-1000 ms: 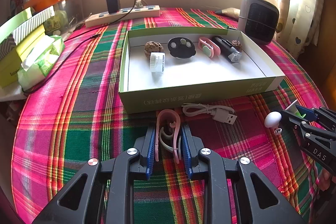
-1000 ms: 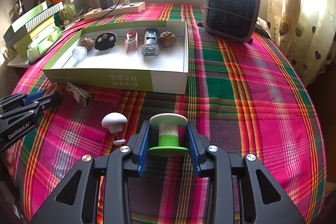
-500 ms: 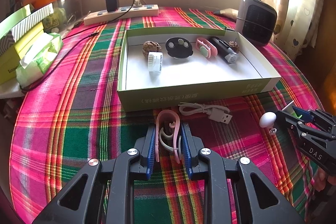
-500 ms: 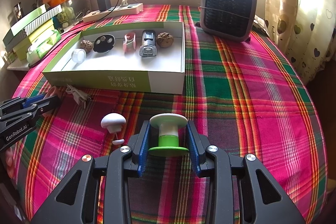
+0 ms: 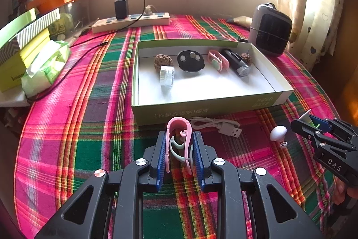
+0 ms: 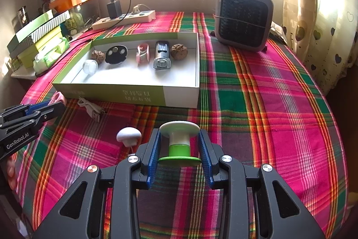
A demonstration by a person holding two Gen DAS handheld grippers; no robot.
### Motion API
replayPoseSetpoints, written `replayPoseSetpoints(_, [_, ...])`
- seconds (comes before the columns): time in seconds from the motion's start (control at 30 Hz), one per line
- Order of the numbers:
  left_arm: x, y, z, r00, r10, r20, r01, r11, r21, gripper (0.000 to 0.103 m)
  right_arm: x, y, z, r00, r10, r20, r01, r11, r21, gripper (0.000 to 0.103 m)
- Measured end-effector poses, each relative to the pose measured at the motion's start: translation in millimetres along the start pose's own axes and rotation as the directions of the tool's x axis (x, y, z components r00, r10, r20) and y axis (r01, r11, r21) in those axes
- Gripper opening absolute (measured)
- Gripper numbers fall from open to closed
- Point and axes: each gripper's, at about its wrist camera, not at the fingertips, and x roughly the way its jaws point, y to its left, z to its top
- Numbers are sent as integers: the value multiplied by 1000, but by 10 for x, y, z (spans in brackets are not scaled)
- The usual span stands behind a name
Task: Organize objects
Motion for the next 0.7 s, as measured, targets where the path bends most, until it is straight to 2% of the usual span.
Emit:
replayPoseSetpoints(0.4, [-91, 16, 119, 1000, -17, 23, 17, 1000, -10, 21, -124, 80, 165, 999, 34, 42, -33, 999, -13, 35])
replayPoseSetpoints(0.7, [-68, 29, 240, 999, -20, 31, 20, 1000, -10, 21, -108, 244, 439, 994, 84, 65, -81, 995, -55, 35])
